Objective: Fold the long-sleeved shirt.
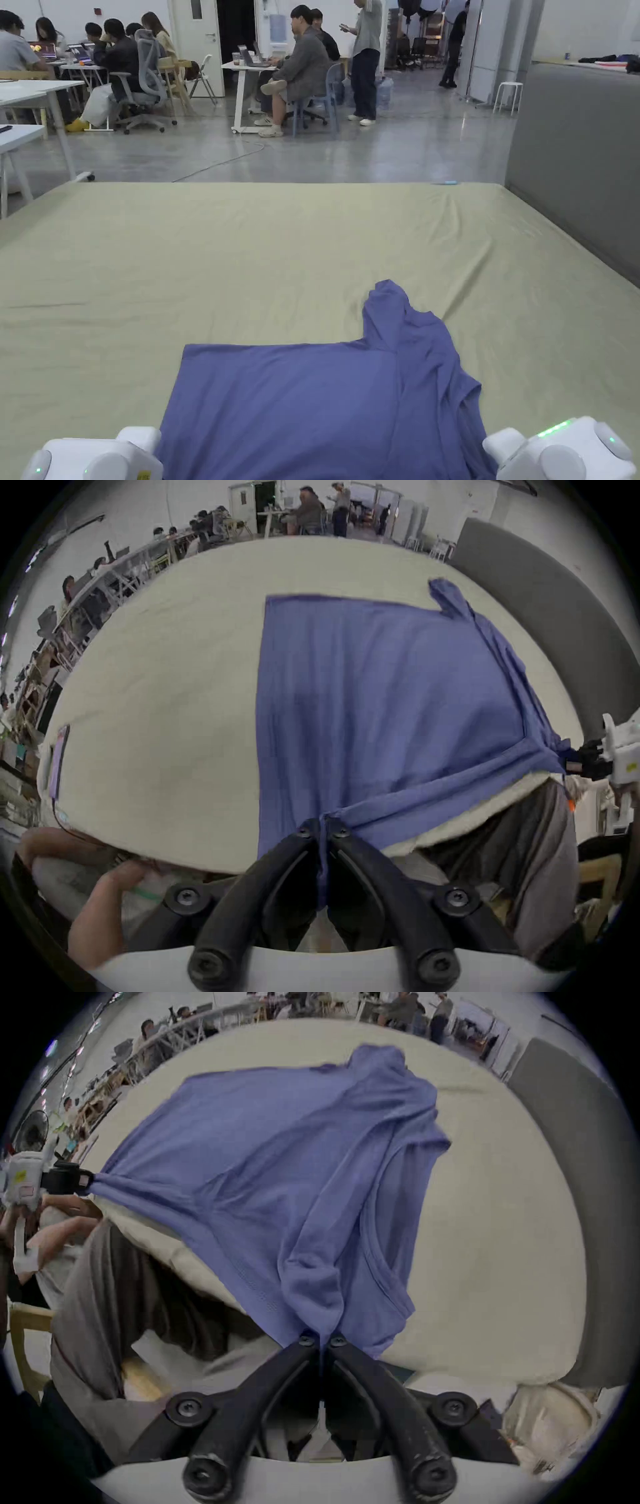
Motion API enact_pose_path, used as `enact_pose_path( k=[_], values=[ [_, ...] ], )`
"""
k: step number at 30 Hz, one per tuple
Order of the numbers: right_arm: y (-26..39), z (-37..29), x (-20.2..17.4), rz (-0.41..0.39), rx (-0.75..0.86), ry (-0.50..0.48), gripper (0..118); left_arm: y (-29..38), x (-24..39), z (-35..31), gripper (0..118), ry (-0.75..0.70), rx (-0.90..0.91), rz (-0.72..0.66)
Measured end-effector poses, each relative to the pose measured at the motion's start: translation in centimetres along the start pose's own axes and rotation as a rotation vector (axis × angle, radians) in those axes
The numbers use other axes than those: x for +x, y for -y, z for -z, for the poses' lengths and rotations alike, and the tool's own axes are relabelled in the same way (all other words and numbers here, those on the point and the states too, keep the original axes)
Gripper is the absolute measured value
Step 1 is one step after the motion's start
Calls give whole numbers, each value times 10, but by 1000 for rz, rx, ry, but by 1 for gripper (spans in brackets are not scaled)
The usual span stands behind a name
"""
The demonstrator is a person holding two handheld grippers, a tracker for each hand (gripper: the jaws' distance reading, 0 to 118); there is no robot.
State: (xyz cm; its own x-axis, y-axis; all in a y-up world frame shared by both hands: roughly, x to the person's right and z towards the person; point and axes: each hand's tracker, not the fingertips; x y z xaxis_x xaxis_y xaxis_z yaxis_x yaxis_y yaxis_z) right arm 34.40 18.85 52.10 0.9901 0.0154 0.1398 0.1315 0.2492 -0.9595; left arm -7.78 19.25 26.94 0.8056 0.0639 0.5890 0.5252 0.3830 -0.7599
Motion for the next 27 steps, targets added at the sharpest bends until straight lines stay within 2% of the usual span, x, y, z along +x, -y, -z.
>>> enact_pose_path(
  k=[4, 5, 6, 8, 9, 10, 11, 12, 14, 16, 17, 18, 19, 20, 21, 23, 27],
  values=[
    [6, 4, -4, 6, 3, 12, 0, 4, 1, -1, 0, 13, 23, -2],
    [3, 1, -4, 14, 1, 14, 5, 2, 3, -2, 0, 2, 32, 6],
    [2, -7, -3, 34, 25, 19, 21, -1, 1, -5, 7, 8, 43, -3],
    [-4, -24, 0, 98, 66, 27, 41, -9, 0, -18, 20, 59, 91, -49],
    [-6, -32, 2, 131, 80, 11, 53, -14, -3, -24, 31, 59, 95, -47],
    [-7, -41, 8, 154, 113, 11, 87, -20, -3, -30, 74, 68, 95, -46],
    [-10, -53, 10, 175, 167, 19, 114, -25, -2, -37, 116, 71, 110, -42],
    [-15, -65, 12, 189, 230, 30, 115, -22, -3, -49, 118, 97, 229, -41],
    [-25, -82, 16, 212, 267, 92, 114, -27, -2, -61, 117, 68, 226, -11],
    [-38, -89, 17, 197, 250, 118, 113, -45, 11, -71, 114, 36, 244, -10],
    [-45, -89, 17, 171, 191, 140, 102, -49, 12, -73, 89, 29, 291, 0],
    [-49, -86, 17, 164, 195, 139, 72, -53, 12, -73, 37, 34, 322, 17],
    [-51, -85, 16, 156, 220, 137, 17, -59, 14, -66, 0, 23, 297, 23],
    [-52, -77, 14, 175, 229, 144, 0, -68, 18, -61, 0, 11, 290, 12],
    [-54, -68, 13, 185, 225, 148, 0, -73, 18, -54, 0, 12, 287, 9],
    [-58, -53, 11, 153, 194, 111, 0, -84, 18, -43, 0, 28, 279, -6],
    [-94, -44, 21, 171, 190, 73, 0, -111, 19, -21, 0, 44, 269, -21]
  ],
)
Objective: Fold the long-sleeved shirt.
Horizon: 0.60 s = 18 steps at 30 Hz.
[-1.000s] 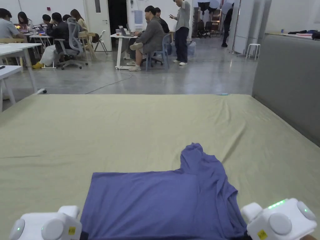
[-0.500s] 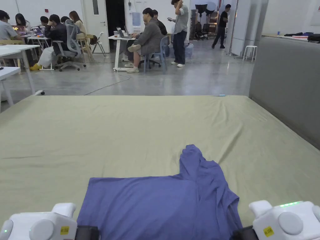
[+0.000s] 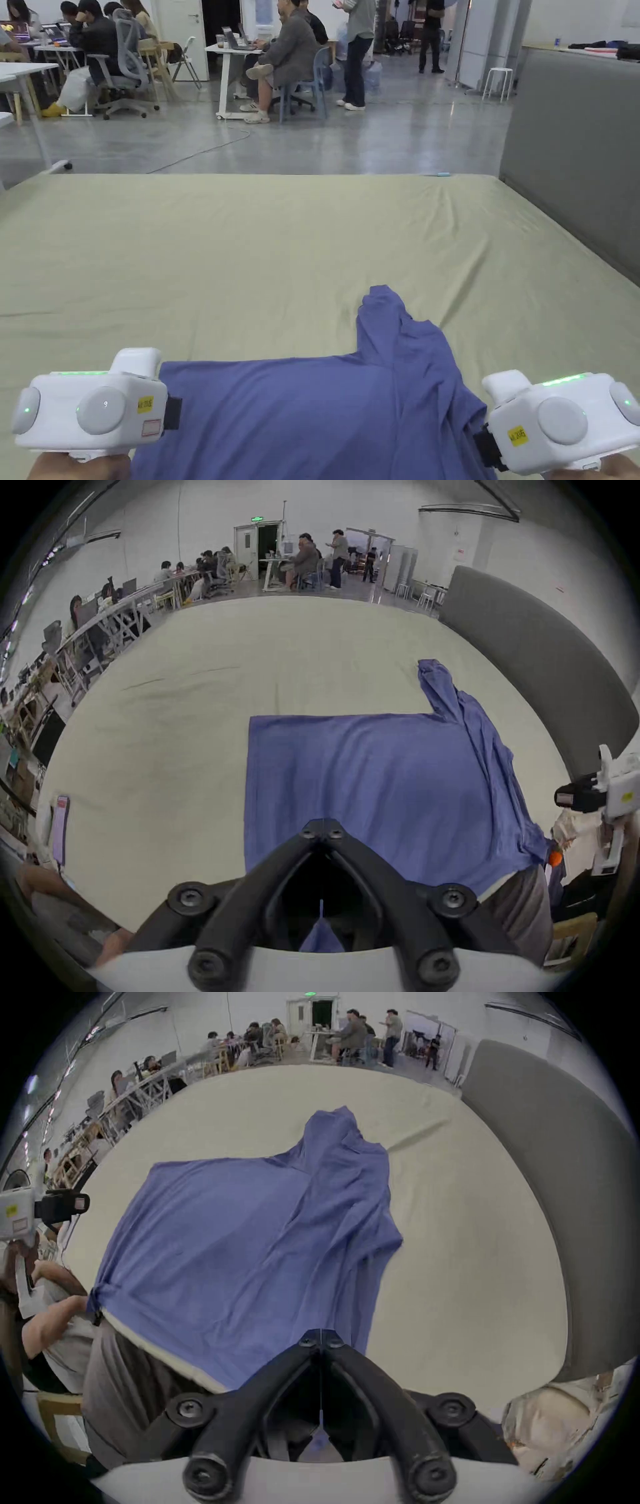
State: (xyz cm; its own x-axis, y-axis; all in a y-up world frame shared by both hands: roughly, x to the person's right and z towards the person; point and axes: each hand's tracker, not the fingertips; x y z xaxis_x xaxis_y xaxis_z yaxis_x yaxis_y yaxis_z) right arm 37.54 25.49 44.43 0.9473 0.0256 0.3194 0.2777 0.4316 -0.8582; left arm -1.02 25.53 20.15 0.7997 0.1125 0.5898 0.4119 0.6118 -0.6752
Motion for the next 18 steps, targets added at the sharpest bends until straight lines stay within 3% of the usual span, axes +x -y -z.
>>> enact_pose_path(
  k=[7, 8, 9, 13, 18],
  values=[
    [-195, 55, 24, 5, 78, 37, 0, -67, -7, 68, 0, -7, -39, 9],
    [-230, 71, 27, 6, 76, 38, 17, -74, -9, 77, 0, -8, -43, 8],
    [-258, 85, 29, 7, 77, 42, 45, -85, -10, 85, 0, -11, -46, 7],
    [-355, 156, 42, 53, 33, 36, 85, -104, -18, 107, 0, -17, -46, -11],
    [-397, 234, 44, 121, -79, 32, 83, -113, -28, 135, 0, -16, -65, -31]
  ],
)
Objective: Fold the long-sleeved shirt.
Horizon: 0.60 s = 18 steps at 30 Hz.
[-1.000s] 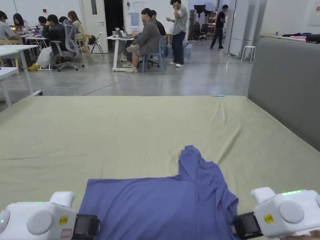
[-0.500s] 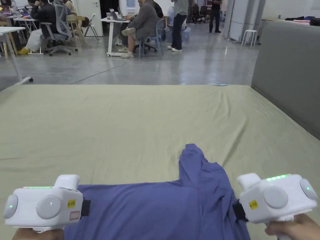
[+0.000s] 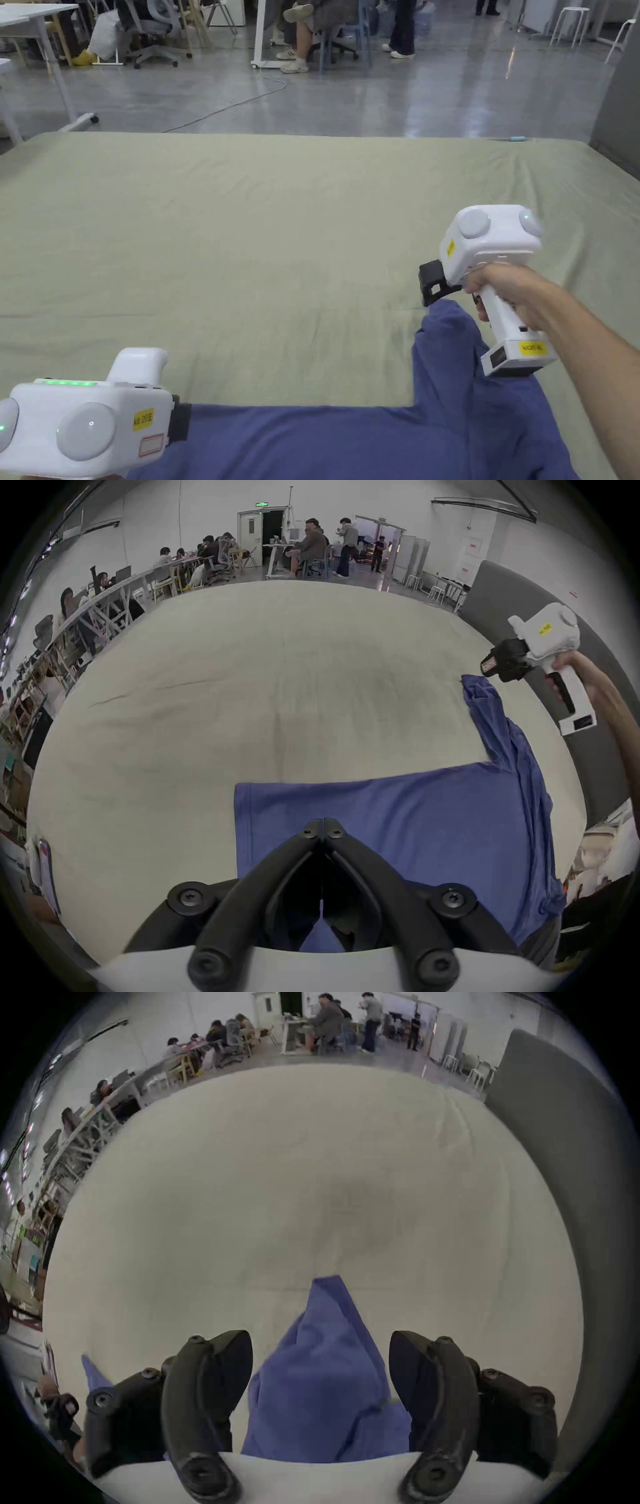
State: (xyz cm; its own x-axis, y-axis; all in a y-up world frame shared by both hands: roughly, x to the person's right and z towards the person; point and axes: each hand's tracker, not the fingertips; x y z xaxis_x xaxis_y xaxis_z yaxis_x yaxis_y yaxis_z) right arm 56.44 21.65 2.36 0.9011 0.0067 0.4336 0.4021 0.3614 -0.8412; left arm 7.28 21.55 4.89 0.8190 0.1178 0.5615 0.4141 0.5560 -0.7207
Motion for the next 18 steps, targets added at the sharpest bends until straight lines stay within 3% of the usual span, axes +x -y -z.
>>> enact_pose_path(
  k=[1, 3, 4, 5, 6, 12, 16, 18],
  values=[
    [-1, 7, -1, 3, -5, 2, 82, 0, -2, 3, 0, -7, 1, -8],
    [-1, 27, 0, 46, -27, 55, 62, 0, -5, 7, 0, -7, -2, -27],
    [0, 33, 1, 45, -53, 76, 43, 1, -7, 8, 0, -3, -6, -36],
    [-8, 47, 4, 42, -87, 79, 12, 1, -8, 8, 0, 3, -12, -39],
    [-5, 50, 5, 38, -118, 89, 0, 2, -8, 7, 0, 4, -14, -37],
    [17, -30, 9, -41, 62, 73, 0, 13, -11, -13, 0, 2, -10, -26],
    [79, -131, 7, -80, 208, -25, 0, 23, -4, -38, 0, 12, 20, -18],
    [124, -173, -4, -116, 243, -2, 0, 30, 2, -55, 0, 30, 37, -14]
  ],
)
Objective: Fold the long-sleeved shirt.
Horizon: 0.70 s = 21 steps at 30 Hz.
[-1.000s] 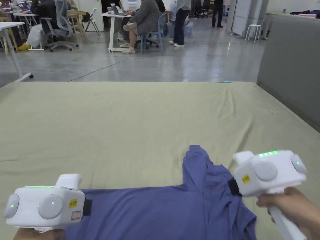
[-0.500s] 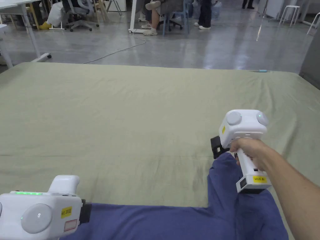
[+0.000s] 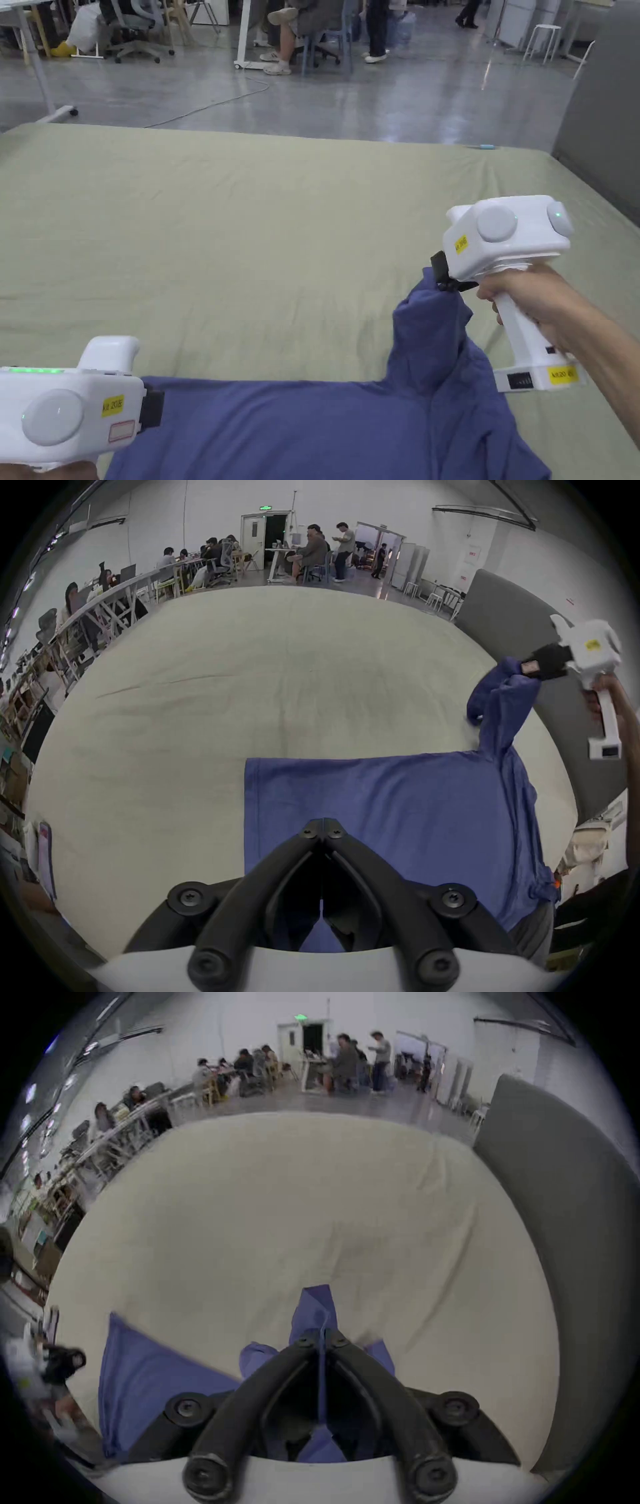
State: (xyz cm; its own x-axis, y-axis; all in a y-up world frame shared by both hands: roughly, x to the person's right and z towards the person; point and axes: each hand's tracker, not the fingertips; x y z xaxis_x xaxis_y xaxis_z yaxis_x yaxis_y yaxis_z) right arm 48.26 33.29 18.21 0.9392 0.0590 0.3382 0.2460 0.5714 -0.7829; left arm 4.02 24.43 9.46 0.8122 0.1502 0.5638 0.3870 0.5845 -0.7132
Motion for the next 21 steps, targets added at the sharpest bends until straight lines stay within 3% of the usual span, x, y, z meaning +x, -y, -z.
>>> enact_pose_path(
  k=[5, 10, 14, 16, 17, 18, 20, 21],
  values=[
    [83, -35, -21, -28, 7, -27, 0, 18, 13, -35, 0, 29, 33, 0],
    [169, -3, -38, -20, -172, -65, 0, 34, 22, -62, 0, 27, 49, -5],
    [218, 40, -45, 28, -268, -20, 0, 44, 27, -79, 0, 41, 56, -20],
    [228, 39, -47, 22, -237, 4, 2, 48, 29, -87, 0, 44, 65, -16],
    [225, 27, -45, 4, -181, -9, 15, 52, 29, -93, 0, 44, 66, -11],
    [220, 13, -43, -2, -175, 6, 41, 54, 29, -97, 0, 42, 66, -9],
    [212, -25, -34, 45, -138, -21, 106, 58, 27, -104, 0, 29, 68, -9],
    [211, -47, -28, 62, -62, -51, 110, 60, 26, -108, 0, 18, 70, -10]
  ],
)
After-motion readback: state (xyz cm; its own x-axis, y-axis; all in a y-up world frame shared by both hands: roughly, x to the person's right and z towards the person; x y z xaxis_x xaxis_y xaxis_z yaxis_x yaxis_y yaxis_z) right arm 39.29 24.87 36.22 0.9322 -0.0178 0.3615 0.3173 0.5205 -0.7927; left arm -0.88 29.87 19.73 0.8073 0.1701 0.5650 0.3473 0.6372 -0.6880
